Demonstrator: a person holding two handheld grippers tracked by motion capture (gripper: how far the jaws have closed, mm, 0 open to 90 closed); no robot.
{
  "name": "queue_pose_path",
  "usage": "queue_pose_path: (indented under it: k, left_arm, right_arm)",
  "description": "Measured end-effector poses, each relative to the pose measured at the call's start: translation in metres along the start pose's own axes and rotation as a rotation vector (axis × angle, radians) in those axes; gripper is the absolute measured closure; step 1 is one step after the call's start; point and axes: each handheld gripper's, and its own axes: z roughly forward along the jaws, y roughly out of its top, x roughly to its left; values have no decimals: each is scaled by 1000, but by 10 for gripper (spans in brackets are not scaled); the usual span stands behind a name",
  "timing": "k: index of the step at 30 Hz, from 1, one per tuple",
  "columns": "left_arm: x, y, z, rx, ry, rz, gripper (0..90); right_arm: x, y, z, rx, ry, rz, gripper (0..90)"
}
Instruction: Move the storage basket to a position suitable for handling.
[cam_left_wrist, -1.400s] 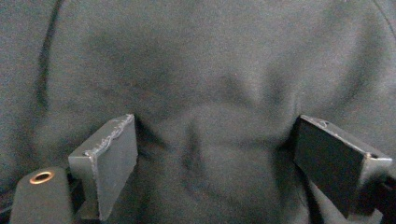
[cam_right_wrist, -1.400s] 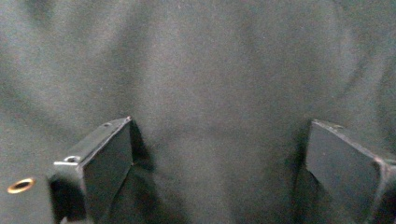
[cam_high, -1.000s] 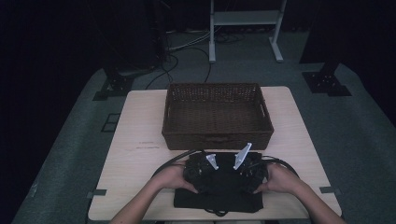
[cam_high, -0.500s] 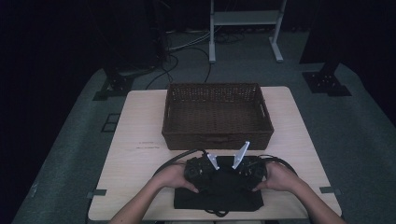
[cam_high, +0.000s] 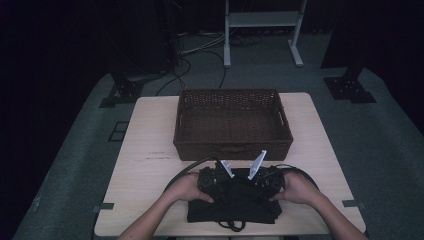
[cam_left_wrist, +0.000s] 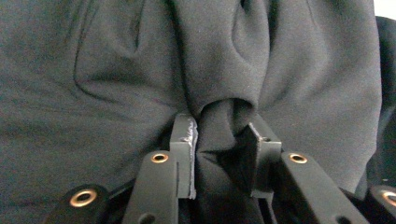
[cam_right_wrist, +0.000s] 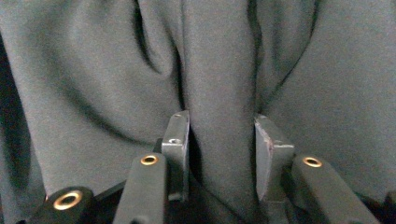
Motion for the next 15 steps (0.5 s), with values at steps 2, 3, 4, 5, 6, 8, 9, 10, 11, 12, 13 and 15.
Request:
queue_pose_path:
  k: [2, 3, 4, 5, 6, 8, 9, 10, 11, 12, 13, 15]
  left_arm:
    - [-1, 0, 0, 1, 4, 4, 705]
    - [-2, 0, 0, -6, 14, 10, 711]
    - [-4, 0, -1, -5, 23, 18, 717]
    - [-5, 0, -1, -4, 32, 24, 723]
    - [-5, 0, -1, -4, 32, 24, 727]
    - [-9, 0, -3, -2, 58, 43, 735]
    - [-10, 0, -4, -1, 66, 49, 737]
    - [-10, 0, -4, -1, 66, 49, 738]
    - [-12, 1, -5, -1, 78, 63, 740]
    - [-12, 1, -6, -2, 80, 66, 742]
    - [-12, 1, -7, -5, 81, 64, 743]
    - [-14, 1, -7, -8, 91, 72, 748]
  right_arm:
    - [1, 0, 0, -2, -5, -9, 639]
    - [1, 0, 0, -5, -8, -13, 644]
    - [1, -1, -1, -9, -10, -14, 651]
    - [2, -1, -1, -14, -14, -14, 660]
    - [2, -2, -2, -21, -19, -19, 666]
    - [3, -3, -3, -34, -28, -28, 675]
    - [4, -4, -4, -38, -31, -25, 678]
    - [4, -4, -4, -38, -31, -25, 678]
    - [5, -5, -5, -50, -39, -34, 681]
    - [6, -5, -6, -53, -42, -37, 681]
    - [7, -5, -7, -54, -42, -33, 682]
    - [7, -6, -8, -53, -45, -31, 684]
